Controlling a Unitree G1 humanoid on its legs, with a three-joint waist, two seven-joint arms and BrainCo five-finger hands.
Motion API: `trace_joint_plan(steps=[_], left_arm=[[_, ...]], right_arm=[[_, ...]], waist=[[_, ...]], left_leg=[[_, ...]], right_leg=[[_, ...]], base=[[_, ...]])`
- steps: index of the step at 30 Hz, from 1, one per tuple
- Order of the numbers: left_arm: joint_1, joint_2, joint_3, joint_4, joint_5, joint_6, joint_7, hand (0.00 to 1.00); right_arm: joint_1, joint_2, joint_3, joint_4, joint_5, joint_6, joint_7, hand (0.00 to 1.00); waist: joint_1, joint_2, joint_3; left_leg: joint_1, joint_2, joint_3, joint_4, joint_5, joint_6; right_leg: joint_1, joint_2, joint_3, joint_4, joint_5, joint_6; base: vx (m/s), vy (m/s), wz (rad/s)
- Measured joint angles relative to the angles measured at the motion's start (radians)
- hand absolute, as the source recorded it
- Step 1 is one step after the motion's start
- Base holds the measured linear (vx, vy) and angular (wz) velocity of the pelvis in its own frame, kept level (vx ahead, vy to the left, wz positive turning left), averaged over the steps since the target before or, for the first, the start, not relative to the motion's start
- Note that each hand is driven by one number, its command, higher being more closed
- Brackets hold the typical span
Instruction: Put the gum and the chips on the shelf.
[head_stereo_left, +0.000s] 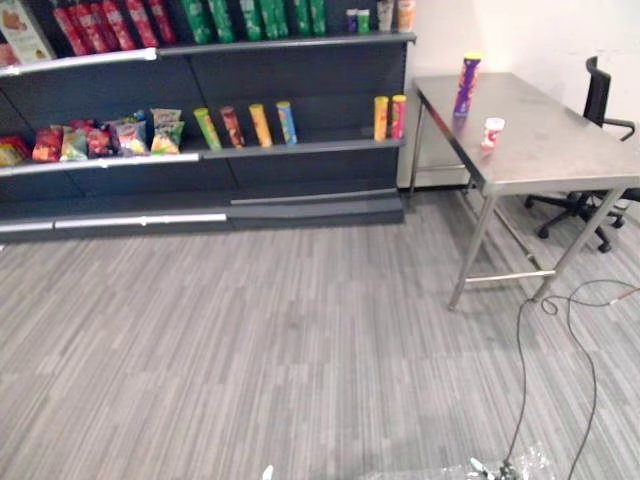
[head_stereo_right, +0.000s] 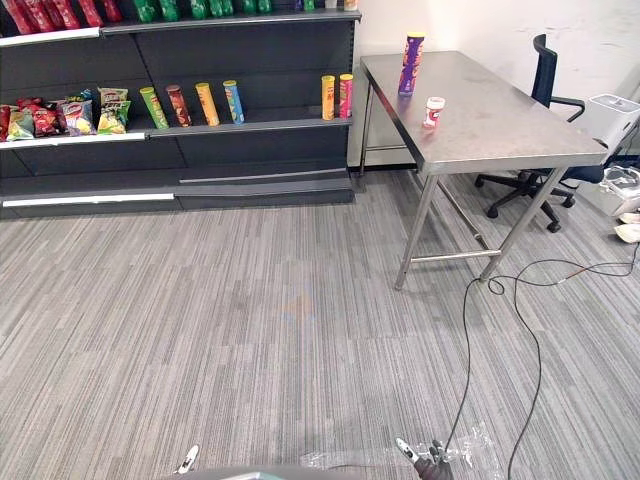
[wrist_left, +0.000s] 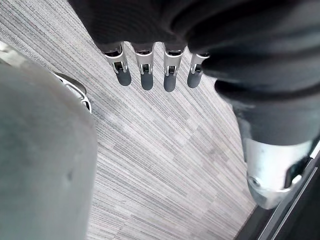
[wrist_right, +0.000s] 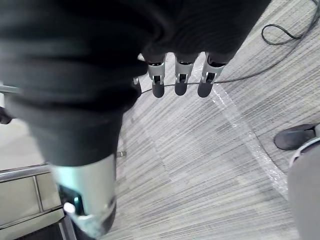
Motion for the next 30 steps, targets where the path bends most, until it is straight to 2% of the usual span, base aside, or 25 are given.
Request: trace_joint_plan(steps=[9,13,20,23,25,27,30], left_arm=[[0.002,-0.002,0.002,-0.007,0.013,-0.002,0.034,0.0],[0.0,-0.003,0.029,-0.016,0.069,-0.004,0.058,0.0],[0.0,-0.005,0.047,-0.018,0.092,-0.004,0.066,0.0],[0.0,-0.01,0.06,-0.018,0.093,-0.004,0.07,0.0],[0.0,-0.01,0.06,-0.019,0.093,-0.003,0.07,0.0],[0.0,-0.01,0.061,-0.02,0.093,-0.003,0.069,0.0],[0.0,-0.007,0.062,-0.026,0.119,-0.003,0.069,0.0]], right_arm=[[0.003,0.0,0.0,-0.009,0.004,0.022,0.016,0.0],[-0.001,0.005,-0.003,-0.01,0.004,0.026,0.008,0.0],[-0.005,0.01,-0.031,-0.022,0.004,0.086,0.012,0.0],[-0.004,0.013,-0.03,-0.031,-0.007,0.066,0.013,0.0],[-0.001,0.011,-0.029,-0.032,-0.062,0.043,0.01,0.0],[-0.003,0.006,-0.029,-0.033,-0.087,0.048,0.019,0.0],[-0.005,0.0,-0.028,-0.033,-0.086,0.066,0.078,0.0]], waist=[[0.002,-0.003,0.004],[0.002,-0.011,0.008],[0.003,-0.014,0.01],[0.004,-0.014,0.01],[0.004,-0.015,0.01],[0.004,-0.016,0.011],[0.006,-0.018,0.012]], left_leg=[[0.017,0.002,0.008,-0.014,0.0,-0.001],[0.018,0.001,0.013,-0.014,-0.001,-0.002],[0.022,0.001,0.021,-0.013,-0.001,-0.002],[0.019,0.002,0.021,-0.012,-0.001,-0.002],[0.018,0.002,0.021,-0.012,-0.001,-0.002],[0.017,0.002,0.021,-0.012,-0.001,-0.002],[0.017,0.002,0.019,-0.012,-0.001,-0.002]], right_leg=[[0.008,0.004,0.003,-0.002,0.004,-0.006],[0.007,0.003,0.004,-0.001,0.004,-0.006],[0.009,0.004,0.011,-0.001,0.004,-0.006],[0.009,0.004,0.011,-0.001,0.004,-0.006],[0.008,0.004,0.011,-0.001,0.003,-0.006],[0.007,0.004,0.011,-0.001,0.003,-0.006],[0.007,0.004,0.009,-0.001,0.003,-0.006]], base=[[0.0,-0.022,-0.02],[-0.01,-0.009,-0.01],[-0.04,-0.033,-0.03],[-0.05,-0.038,0.0],[-0.03,-0.035,0.0],[-0.02,-0.031,0.0],[0.0,-0.01,0.0]])
